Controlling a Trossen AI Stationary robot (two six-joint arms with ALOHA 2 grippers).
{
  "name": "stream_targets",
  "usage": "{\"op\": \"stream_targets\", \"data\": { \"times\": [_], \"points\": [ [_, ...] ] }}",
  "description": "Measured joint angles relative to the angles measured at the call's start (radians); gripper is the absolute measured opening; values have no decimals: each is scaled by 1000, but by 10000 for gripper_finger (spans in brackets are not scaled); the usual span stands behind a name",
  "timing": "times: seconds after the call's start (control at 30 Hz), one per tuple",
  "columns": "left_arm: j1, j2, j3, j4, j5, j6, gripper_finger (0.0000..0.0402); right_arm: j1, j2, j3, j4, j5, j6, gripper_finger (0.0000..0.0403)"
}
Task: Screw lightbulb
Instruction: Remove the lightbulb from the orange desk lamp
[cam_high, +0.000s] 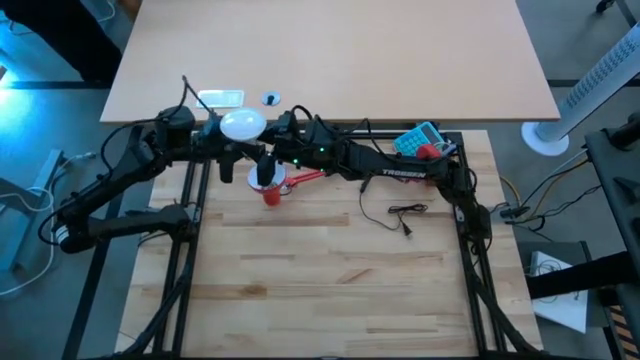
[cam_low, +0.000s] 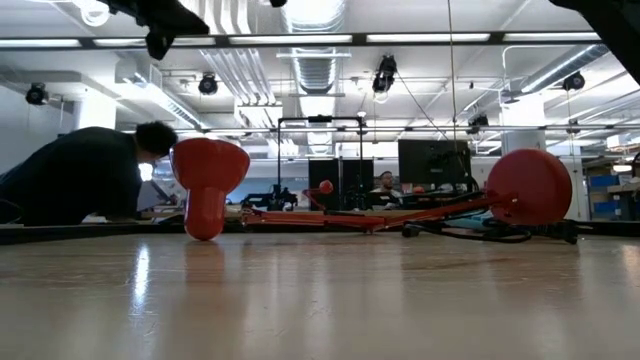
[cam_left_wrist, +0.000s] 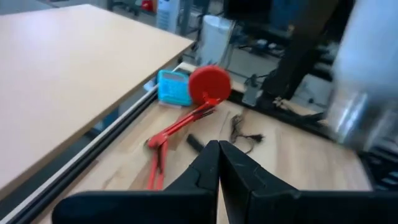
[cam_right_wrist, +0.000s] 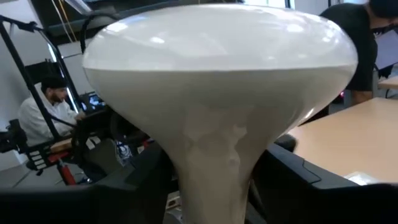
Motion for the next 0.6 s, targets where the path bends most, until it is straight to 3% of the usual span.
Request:
{"op": "stream_targets", "data": {
  "times": [0.17,0.6],
  "points": [
    [2,-61,0,-132,-60,30,0,-4,-48,0,-78,1,-10,194],
    [2,-160,1,-257,-116,17,0,-42,-144,-1,-646,9,59,194]
  ]
}}
